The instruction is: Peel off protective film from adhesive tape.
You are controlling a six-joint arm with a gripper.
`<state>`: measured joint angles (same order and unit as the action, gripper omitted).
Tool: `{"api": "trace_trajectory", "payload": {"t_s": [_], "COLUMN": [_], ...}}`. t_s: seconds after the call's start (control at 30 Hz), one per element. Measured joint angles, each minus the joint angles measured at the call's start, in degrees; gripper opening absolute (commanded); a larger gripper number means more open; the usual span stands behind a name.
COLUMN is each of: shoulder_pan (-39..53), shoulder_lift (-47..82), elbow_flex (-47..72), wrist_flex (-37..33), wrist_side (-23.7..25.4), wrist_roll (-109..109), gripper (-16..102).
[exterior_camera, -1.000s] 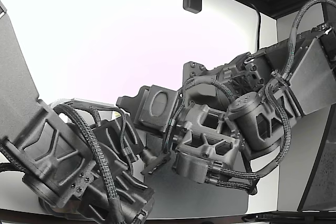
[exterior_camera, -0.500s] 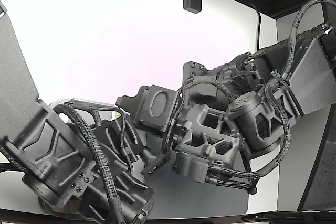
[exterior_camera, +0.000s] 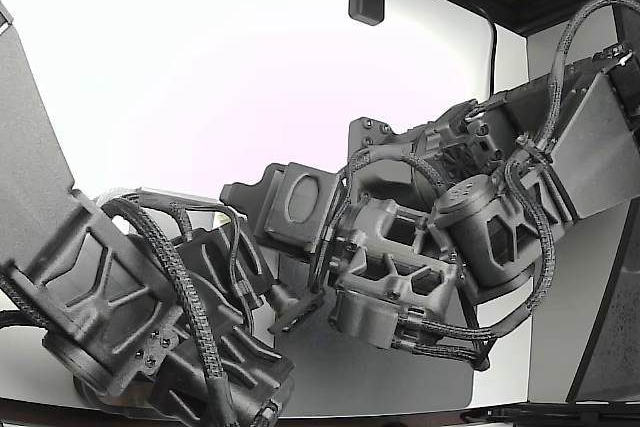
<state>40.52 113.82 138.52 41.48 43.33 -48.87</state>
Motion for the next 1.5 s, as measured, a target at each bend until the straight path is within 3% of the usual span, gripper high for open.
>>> {"api": "trace_trajectory", "payload": {"t_s": [1.5], "shoulder_pan": [0.5], "shoulder_lift": [-0.4], "elbow_flex": [-3.2], "wrist_flex": [5.2], "wrist_side": [-1.5], "wrist_roll": [1.4], "gripper": [-11]}}
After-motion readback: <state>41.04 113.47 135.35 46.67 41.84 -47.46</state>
